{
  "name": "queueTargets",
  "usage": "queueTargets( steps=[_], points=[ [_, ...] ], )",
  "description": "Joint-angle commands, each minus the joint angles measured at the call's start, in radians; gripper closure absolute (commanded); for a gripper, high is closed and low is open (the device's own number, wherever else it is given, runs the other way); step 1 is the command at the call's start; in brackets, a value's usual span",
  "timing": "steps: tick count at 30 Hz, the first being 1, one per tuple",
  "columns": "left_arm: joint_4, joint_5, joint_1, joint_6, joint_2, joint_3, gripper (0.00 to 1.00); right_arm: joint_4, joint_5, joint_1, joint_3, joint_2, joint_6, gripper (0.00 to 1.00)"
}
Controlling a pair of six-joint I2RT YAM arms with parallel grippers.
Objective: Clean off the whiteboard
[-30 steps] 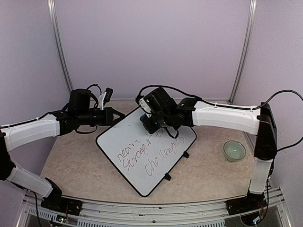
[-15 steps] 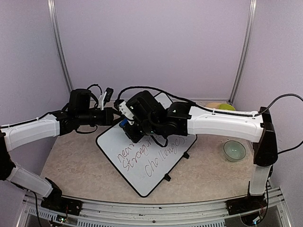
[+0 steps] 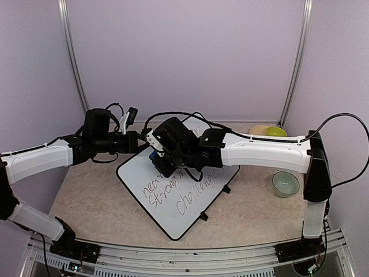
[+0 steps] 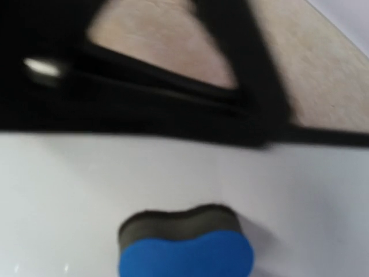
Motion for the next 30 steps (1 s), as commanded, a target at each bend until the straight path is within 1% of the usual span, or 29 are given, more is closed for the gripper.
queueTargets(
  steps=[1, 6, 10, 17, 24, 27, 30],
  points=[
    [-0.032, 0.031, 0.003, 0.012, -0.007, 0.007, 1.0, 0.014, -0.004, -0.044, -0.065, -0.036, 0.025, 0.76],
    [-0.032, 0.028, 0.002, 0.012, -0.007, 0.005, 1.0, 0.013, -0.045, -0.039, -0.07, -0.045, 0.041, 0.77],
    [-0.032, 0.031, 0.004, 0.01, -0.005, 0.007, 1.0, 0.012, -0.027, -0.003, -0.065, -0.045, 0.029, 0.77],
    [-0.032, 0.027, 0.001, 0.012, -0.009, 0.007, 1.0, 0.019, -0.039, 0.073, -0.06, -0.045, 0.022, 0.77],
    [-0.034, 0.028, 0.0, 0.012, -0.003, 0.007, 1.0, 0.032, -0.092, 0.133, -0.04, -0.022, 0.016, 0.77],
    [-0.032, 0.025, -0.001, 0.012, -0.005, 0.005, 1.0, 0.031, -0.082, 0.144, -0.039, -0.018, 0.012, 0.77],
    [-0.032, 0.023, -0.003, 0.013, -0.003, 0.003, 1.0, 0.015, -0.045, 0.129, -0.038, -0.013, 0.008, 0.76]
  ],
)
